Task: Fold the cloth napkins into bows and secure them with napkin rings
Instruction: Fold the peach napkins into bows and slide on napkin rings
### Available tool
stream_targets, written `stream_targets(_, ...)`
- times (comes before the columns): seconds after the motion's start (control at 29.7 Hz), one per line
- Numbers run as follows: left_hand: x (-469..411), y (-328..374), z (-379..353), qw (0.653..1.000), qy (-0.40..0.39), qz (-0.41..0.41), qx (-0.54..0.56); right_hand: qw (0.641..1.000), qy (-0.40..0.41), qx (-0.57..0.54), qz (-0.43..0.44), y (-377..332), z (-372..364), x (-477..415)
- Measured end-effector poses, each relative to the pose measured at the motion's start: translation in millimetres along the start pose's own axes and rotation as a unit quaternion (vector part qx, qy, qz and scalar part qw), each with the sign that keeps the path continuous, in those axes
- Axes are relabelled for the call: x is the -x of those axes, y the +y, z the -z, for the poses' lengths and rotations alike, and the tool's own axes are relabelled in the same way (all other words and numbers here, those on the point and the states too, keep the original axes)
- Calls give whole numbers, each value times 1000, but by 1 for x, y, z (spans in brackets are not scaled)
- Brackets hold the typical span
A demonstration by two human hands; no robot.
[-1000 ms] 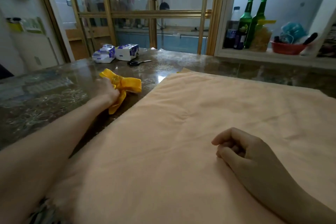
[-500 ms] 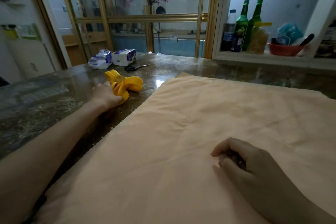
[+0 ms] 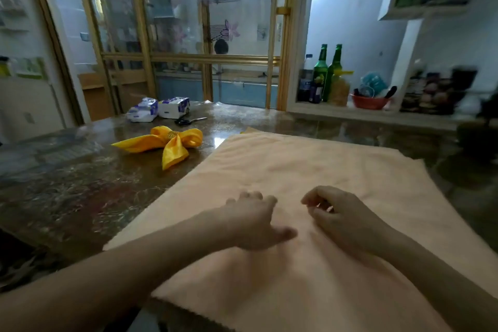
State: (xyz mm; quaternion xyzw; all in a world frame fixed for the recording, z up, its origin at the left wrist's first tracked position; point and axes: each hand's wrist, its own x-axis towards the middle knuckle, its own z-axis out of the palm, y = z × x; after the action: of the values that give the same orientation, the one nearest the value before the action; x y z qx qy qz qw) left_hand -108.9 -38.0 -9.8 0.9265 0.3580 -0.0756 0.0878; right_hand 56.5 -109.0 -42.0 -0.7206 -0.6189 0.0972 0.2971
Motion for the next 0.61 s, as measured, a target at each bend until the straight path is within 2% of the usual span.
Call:
stream_targets(0.1,16,54,-24,987,-58,-148,11,997,31,4,-67,38,31,29)
stream_targets(0.17,12,83,-38,972,-65,-227,8,989,95,32,-105,70,58,51)
stream_targets(0.27,1,97,-44,958,-52,-281,-7,976,171,-8,-136,87,85,57)
stream_targets(0.34,-2,101,-44,953,-65,-295,5,972,184,-22,-145,91,91,54)
stream_targets(0.47,-4,103,-51,956,-45,-291,8,977,86,110,-162,98,88,54)
stream_targets(0.61,-3,100,-56,954,-17,-299,18,978,55,102,-173,101,92,56)
